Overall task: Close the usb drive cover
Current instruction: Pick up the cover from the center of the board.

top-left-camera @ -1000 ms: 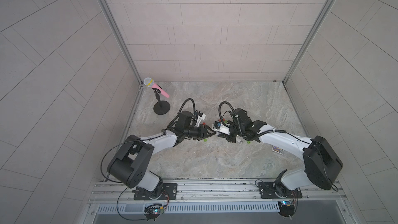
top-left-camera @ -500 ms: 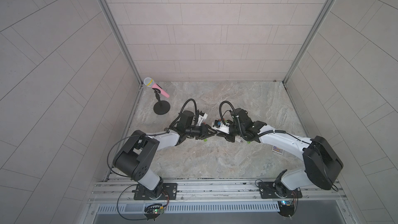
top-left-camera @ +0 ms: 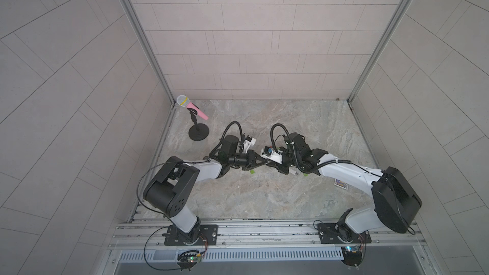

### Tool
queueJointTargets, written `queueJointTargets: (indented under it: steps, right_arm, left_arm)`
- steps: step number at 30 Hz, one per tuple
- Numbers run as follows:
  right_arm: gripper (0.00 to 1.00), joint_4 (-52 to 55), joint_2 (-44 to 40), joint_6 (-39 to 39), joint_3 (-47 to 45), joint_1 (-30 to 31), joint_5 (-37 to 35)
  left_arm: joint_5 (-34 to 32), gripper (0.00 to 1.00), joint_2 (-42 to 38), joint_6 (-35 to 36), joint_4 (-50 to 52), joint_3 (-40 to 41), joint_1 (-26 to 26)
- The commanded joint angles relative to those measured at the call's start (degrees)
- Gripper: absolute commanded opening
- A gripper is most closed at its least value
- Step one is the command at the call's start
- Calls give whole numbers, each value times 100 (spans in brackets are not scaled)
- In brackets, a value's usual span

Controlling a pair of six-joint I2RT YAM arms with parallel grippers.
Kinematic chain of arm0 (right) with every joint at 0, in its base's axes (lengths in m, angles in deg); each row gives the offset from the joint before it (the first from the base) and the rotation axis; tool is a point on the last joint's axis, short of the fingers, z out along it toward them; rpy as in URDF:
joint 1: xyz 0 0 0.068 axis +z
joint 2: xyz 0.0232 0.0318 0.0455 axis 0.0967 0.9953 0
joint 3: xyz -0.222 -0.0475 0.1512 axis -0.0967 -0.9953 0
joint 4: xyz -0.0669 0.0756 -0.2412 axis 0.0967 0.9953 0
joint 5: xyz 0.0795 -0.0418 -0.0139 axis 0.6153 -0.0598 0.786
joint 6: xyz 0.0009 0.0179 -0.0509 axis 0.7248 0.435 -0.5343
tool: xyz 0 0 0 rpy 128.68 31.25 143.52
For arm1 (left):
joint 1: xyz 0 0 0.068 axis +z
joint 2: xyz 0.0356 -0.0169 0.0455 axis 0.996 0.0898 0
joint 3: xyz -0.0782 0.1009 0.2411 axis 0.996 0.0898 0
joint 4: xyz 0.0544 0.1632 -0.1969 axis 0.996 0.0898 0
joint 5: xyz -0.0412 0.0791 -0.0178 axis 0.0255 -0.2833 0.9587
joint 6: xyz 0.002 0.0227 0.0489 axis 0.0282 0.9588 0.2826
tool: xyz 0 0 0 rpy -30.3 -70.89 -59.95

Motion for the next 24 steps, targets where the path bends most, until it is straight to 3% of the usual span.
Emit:
queueJointTargets:
  steps: [1, 7, 14, 19, 24]
  right_arm:
    - [23, -134, -170, 15, -34, 42, 207]
    - [36, -168, -658, 501, -185, -86, -143]
    - [48, -625, -1748, 3307, -728, -1504, -759]
    - [48, 421, -1920, 4902, -545, -2612, -745]
    - [49, 1771, -1652, 4948, -269, -2952, -406]
  left_arm:
    - [97, 9, 55, -115, -406, -52, -36]
    - [11, 6, -125, -51, -319, -43, -6]
    - [-261, 6, -655, 344, 566, -116, 174]
    - [-468, 6, -1005, 315, 858, -87, 289]
    - [-696, 6, -1374, 367, 1270, -120, 341]
